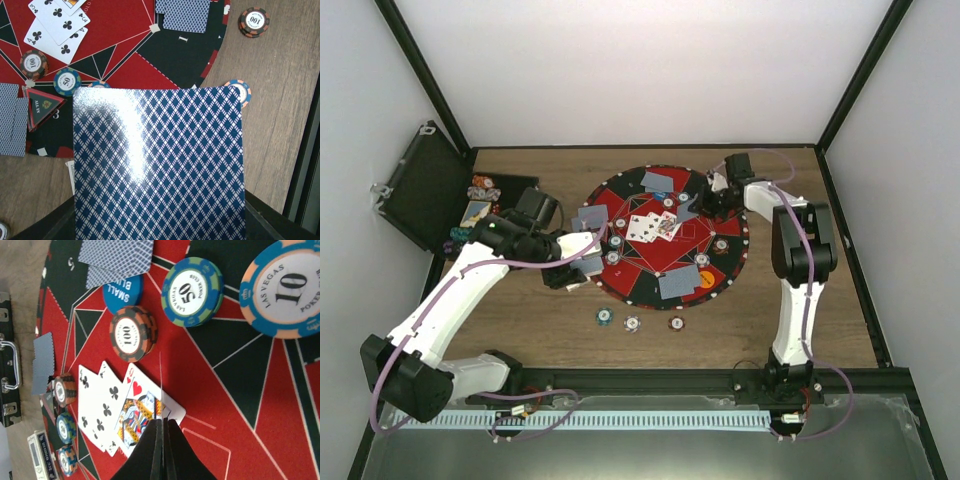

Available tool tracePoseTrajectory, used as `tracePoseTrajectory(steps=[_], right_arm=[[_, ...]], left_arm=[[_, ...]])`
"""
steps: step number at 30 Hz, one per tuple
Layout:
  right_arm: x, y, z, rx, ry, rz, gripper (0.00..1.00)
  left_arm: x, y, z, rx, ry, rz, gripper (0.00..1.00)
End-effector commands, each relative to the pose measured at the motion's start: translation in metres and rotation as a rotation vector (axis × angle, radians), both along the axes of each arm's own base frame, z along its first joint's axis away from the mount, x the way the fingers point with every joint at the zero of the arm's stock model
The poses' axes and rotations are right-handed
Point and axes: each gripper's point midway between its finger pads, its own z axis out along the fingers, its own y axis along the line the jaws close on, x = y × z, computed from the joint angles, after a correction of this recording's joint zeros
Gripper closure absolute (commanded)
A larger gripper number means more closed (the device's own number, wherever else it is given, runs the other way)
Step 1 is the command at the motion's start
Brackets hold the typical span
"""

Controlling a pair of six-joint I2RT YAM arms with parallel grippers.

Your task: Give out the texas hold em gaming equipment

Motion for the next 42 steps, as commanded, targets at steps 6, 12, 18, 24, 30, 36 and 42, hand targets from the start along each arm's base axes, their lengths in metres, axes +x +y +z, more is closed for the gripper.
tracePoseTrajectory(steps=[6, 12, 18, 24, 30, 36, 42], right_arm=[[0.01, -0.008, -0.023, -0.034, 0.045, -0.009, 0.88], [0.01, -0.024, 0.001, -0.131, -0.018, -0.046, 0.6], [0.006, -0.034, 0.032, -0.204, -0.057, -0.064, 0.48], [-0.014, -0.029, 0.065, -0.236, -0.102, -0.081, 0.47], [-0.058, 0.034, 0.111, -0.118, -0.187, 0.032, 0.29], [-0.127, 0.118, 0.156, 0.174, -0.225, 0.239, 0.12], [-0.189, 0.18, 0.169, 0.38, -0.169, 0.437, 0.1]], left_arm=[[-0.005, 0.003, 0.004, 0.001, -0.025, -0.019, 0.89], [-0.005, 0.001, 0.005, -0.008, -0.021, -0.023, 0.89], [-0.003, -0.003, 0.008, -0.022, -0.017, -0.023, 0.89], [-0.002, -0.003, 0.008, -0.022, -0.019, -0.024, 0.88], [-0.001, -0.005, 0.01, -0.033, -0.025, -0.027, 0.88], [-0.001, -0.006, 0.01, -0.037, -0.024, -0.028, 0.88], [0.0, -0.007, 0.012, -0.042, -0.028, -0.027, 0.88]])
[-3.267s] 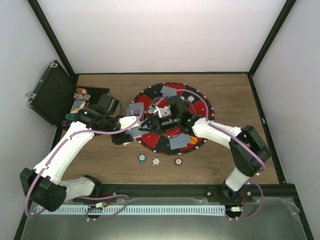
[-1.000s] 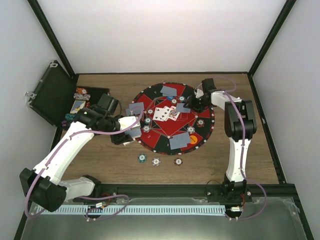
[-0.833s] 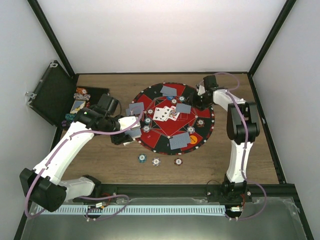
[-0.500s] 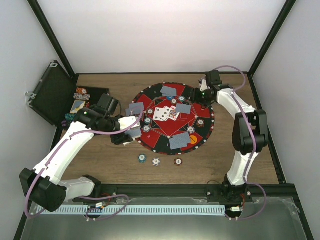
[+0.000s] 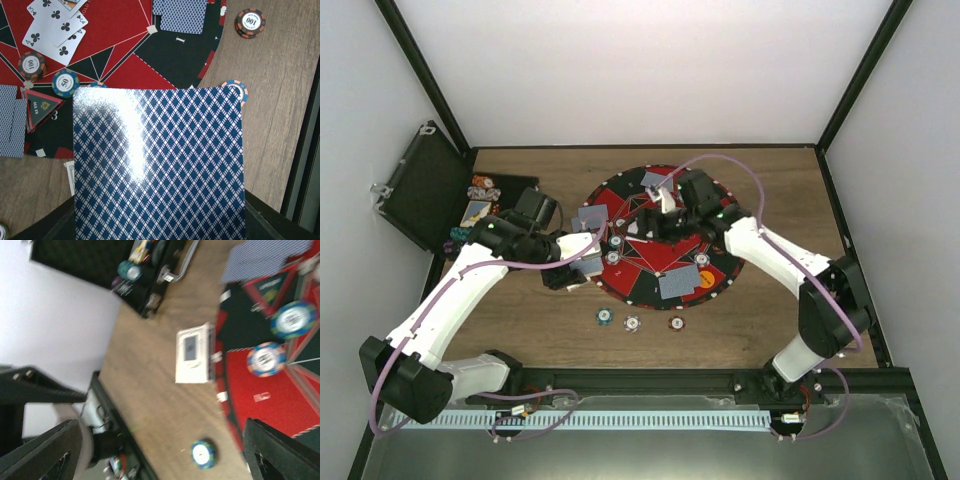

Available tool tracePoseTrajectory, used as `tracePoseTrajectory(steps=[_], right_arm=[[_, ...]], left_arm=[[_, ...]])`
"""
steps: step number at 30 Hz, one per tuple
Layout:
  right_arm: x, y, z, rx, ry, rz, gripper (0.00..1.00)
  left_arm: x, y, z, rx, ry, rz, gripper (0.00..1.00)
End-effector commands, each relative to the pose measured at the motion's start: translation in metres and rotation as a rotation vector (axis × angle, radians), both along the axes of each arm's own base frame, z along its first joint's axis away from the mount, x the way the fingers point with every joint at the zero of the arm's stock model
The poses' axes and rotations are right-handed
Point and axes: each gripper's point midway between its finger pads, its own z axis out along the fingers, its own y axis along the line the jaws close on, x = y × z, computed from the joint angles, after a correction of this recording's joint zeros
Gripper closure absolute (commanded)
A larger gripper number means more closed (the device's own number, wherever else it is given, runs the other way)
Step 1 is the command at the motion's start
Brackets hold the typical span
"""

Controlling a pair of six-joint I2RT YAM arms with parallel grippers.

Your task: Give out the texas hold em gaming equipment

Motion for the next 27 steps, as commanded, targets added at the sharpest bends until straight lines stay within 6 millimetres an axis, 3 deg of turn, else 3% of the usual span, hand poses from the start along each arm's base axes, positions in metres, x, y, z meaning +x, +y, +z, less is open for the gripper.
tracePoseTrajectory(steps=[1, 9, 15, 27], right_arm=[[-0.037, 0.042, 0.028, 0.181, 0.034, 0.158, 0.1], [-0.07, 0.074, 0.03, 0.264, 0.075, 0.287, 0.1], [-0.087, 0.091, 0.017, 0.25, 0.104, 0.336, 0.12], [-0.095, 0.107, 0.008, 0.269, 0.141, 0.373, 0.16]], left_arm=[[0.003, -0.007, 0.01, -0.039, -0.026, -0.021, 0.88], [0.004, -0.007, 0.009, -0.036, -0.023, -0.018, 0.88], [0.005, -0.008, 0.012, -0.043, -0.029, -0.019, 0.88], [0.004, -0.008, 0.012, -0.045, -0.029, -0.019, 0.88]])
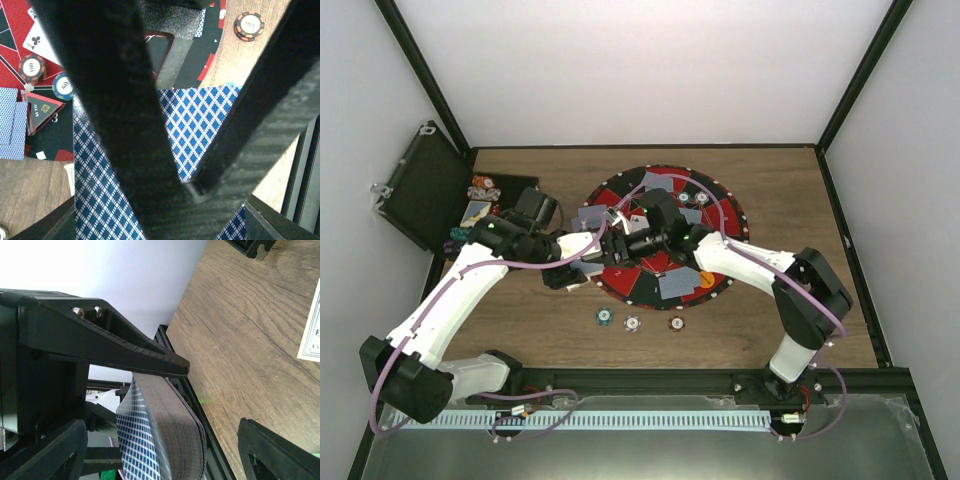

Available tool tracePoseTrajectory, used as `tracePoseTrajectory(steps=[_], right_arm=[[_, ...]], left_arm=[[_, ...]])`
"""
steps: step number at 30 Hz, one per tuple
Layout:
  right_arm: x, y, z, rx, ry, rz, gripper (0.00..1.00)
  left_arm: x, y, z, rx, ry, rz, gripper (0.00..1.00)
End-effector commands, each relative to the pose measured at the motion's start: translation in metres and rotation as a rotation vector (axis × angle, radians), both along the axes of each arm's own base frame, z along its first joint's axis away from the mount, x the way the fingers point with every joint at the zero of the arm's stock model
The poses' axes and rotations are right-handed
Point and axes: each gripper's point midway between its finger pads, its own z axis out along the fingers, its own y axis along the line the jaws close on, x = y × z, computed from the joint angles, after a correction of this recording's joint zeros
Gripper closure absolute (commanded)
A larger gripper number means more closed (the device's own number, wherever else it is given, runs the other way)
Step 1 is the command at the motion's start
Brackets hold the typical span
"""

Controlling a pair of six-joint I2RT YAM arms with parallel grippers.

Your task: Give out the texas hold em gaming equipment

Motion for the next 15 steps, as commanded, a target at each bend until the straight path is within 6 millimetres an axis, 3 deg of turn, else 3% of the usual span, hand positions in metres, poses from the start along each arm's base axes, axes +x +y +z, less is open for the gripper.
tracePoseTrajectory(steps=[1, 15], right_arm=[[-0.004, 0.009, -0.002, 0.024, 0.013, 0.033, 0.17], [-0.001, 0.008, -0.022, -0.023, 0.028, 0.025, 0.26]], left_arm=[[0.004, -0.007, 0.011, -0.036, -0.027, -0.017, 0.88], [0.004, -0.008, 0.013, -0.045, -0.022, -0.018, 0.88]])
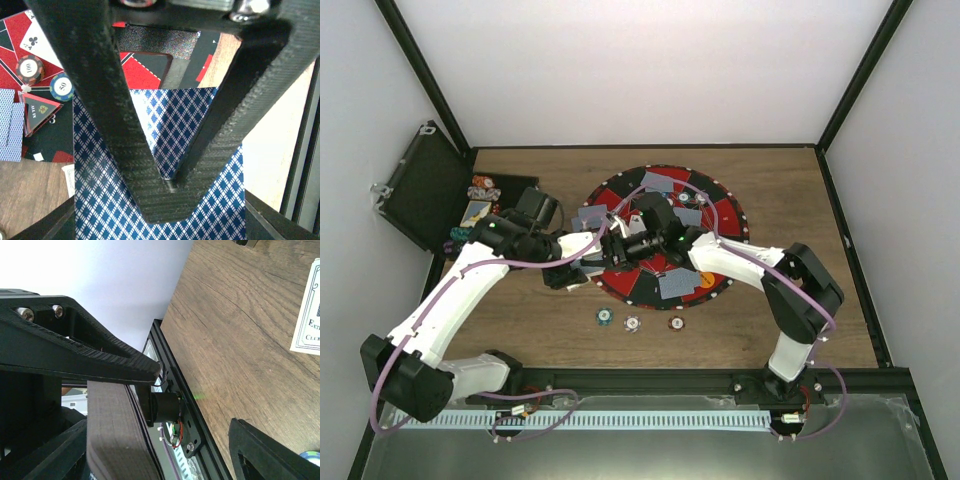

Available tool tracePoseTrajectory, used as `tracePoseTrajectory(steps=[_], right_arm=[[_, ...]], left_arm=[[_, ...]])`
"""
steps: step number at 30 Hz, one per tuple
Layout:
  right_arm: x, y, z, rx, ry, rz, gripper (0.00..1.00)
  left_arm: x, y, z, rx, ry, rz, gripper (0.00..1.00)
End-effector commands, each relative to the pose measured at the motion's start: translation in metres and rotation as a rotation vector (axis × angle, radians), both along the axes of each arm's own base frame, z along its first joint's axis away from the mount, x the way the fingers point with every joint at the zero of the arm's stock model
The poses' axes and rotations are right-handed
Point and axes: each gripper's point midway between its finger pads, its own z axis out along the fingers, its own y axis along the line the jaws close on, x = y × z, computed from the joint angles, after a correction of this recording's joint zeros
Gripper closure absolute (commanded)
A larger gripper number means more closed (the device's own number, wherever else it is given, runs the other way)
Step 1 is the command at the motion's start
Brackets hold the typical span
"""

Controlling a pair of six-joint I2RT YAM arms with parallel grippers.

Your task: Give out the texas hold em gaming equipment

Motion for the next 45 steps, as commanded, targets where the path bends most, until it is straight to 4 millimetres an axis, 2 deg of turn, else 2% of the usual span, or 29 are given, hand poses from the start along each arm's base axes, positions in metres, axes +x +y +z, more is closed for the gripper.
tracePoseTrajectory(steps=[1, 7, 14, 18, 28, 37, 45], right_arm=[[-0.001, 0.001, -0.006, -0.014, -0.008, 0.005, 0.26], [0.009, -0.006, -0.021, -0.029, 0.037, -0.025, 0.32], [0.013, -0.012, -0.029, -0.034, 0.063, -0.034, 0.37], [0.018, -0.024, -0.032, -0.047, 0.068, -0.077, 0.45], [0.02, -0.034, -0.026, -0.068, 0.046, -0.105, 0.55], [0.02, -0.042, -0.015, -0.079, 0.01, -0.135, 0.71], [0.023, -0.047, -0.01, -0.091, -0.01, -0.157, 0.91]], left_arm=[[0.003, -0.007, 0.013, -0.041, -0.029, -0.017, 0.88], [0.002, -0.007, 0.014, -0.041, -0.026, -0.022, 0.88], [0.0, -0.007, 0.016, -0.044, -0.024, -0.025, 0.88], [-0.002, -0.007, 0.016, -0.049, -0.016, -0.029, 0.88], [-0.002, -0.007, 0.014, -0.05, -0.016, -0.027, 0.88], [-0.003, -0.006, 0.01, -0.046, -0.017, -0.022, 0.88], [-0.003, -0.004, 0.006, -0.029, -0.013, -0.024, 0.88]])
